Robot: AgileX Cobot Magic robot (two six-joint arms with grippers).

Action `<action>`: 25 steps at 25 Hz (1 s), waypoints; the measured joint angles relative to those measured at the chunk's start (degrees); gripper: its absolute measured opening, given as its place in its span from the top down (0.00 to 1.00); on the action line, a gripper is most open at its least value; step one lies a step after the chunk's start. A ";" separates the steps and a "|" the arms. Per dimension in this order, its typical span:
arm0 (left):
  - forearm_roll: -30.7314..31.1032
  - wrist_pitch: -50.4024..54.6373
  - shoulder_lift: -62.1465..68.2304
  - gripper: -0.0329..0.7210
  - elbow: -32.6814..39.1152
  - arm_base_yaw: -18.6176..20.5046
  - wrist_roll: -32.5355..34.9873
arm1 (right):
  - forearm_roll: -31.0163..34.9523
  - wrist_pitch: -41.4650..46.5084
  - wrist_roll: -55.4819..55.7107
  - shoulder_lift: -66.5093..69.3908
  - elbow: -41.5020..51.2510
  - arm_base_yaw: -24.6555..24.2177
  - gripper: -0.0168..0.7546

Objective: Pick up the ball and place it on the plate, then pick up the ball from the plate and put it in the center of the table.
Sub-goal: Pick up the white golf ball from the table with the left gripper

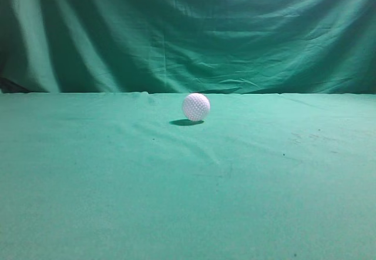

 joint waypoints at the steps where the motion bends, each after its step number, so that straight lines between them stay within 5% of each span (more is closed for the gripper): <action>1: 0.00 0.00 3.37 0.96 -1.71 -1.23 0.92 | 0.00 0.00 0.00 0.00 0.00 0.00 0.98; 12: 6.34 -2.75 35.59 0.96 -21.35 -14.08 2.96 | 0.00 0.00 -0.09 0.00 0.00 0.00 0.98; 20: 7.94 1.41 51.35 0.96 -35.71 -14.92 2.85 | 0.00 0.00 -0.09 0.00 0.00 0.00 0.98; 22: 8.06 3.07 54.73 0.89 -39.20 -14.92 2.85 | 0.00 0.00 -0.09 0.00 0.00 0.00 0.98; 25: 8.06 4.95 58.25 0.63 -43.11 -15.04 2.74 | 0.00 0.00 -0.09 0.00 0.00 0.00 0.98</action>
